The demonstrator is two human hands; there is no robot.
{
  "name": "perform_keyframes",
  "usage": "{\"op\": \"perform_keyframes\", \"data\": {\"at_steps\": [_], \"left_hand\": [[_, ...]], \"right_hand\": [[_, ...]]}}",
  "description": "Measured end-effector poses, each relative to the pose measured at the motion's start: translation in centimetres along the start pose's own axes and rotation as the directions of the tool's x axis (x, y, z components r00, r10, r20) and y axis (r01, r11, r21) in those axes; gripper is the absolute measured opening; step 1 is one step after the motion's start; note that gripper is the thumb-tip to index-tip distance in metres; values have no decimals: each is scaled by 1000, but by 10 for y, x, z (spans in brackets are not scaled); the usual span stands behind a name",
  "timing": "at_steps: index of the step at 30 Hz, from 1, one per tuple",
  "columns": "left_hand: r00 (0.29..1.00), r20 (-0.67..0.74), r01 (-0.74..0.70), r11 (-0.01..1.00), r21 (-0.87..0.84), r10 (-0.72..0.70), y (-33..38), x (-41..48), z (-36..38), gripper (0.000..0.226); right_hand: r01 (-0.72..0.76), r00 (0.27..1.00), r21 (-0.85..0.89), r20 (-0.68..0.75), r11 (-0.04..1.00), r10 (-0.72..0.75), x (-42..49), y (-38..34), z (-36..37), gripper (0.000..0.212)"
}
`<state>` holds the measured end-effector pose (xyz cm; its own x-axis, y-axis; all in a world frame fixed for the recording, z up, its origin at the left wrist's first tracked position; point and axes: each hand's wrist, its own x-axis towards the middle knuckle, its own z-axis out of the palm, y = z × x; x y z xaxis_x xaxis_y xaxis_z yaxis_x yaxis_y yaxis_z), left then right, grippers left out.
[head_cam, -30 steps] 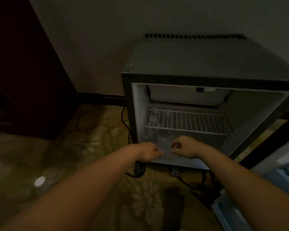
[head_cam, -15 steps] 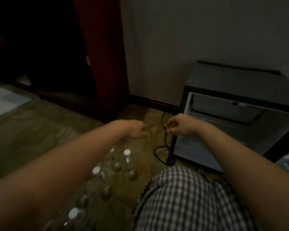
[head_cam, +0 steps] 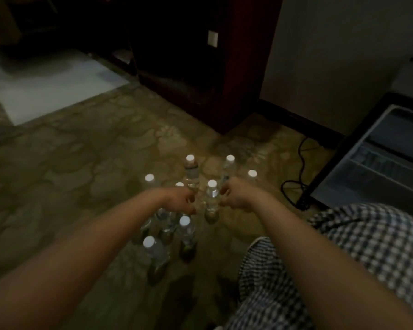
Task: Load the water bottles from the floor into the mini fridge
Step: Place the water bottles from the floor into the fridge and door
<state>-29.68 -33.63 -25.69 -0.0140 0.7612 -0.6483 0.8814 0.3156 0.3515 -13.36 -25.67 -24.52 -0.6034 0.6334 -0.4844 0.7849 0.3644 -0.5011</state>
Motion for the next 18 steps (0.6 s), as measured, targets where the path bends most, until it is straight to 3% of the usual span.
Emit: {"op": "perform_keyframes", "data": {"at_steps": [3, 6, 8, 13, 18], "left_hand": [[994, 46, 103, 990, -95, -99, -45, 9, 45, 39], [991, 79, 120, 976, -183, -107, -70, 22, 80, 34], [994, 61, 107, 943, -315, -92, -75, 28, 96, 44], [983, -170, -56, 759, -649, -74, -86, 52, 139, 78], [973, -194, -98, 541, -835, -123, -96, 68, 169, 82]], "right_hand": [[24, 998, -19, 59, 1000, -23, 14, -9, 44, 32], [13, 995, -23, 101, 1000, -11, 26, -4, 76, 34], [-35, 995, -33, 97, 999, 38, 35, 2, 92, 35], [-93, 994, -89, 56, 992, 98, 59, 3, 125, 37], [-72, 997, -54, 22, 996, 74, 76, -2, 160, 41]]}}
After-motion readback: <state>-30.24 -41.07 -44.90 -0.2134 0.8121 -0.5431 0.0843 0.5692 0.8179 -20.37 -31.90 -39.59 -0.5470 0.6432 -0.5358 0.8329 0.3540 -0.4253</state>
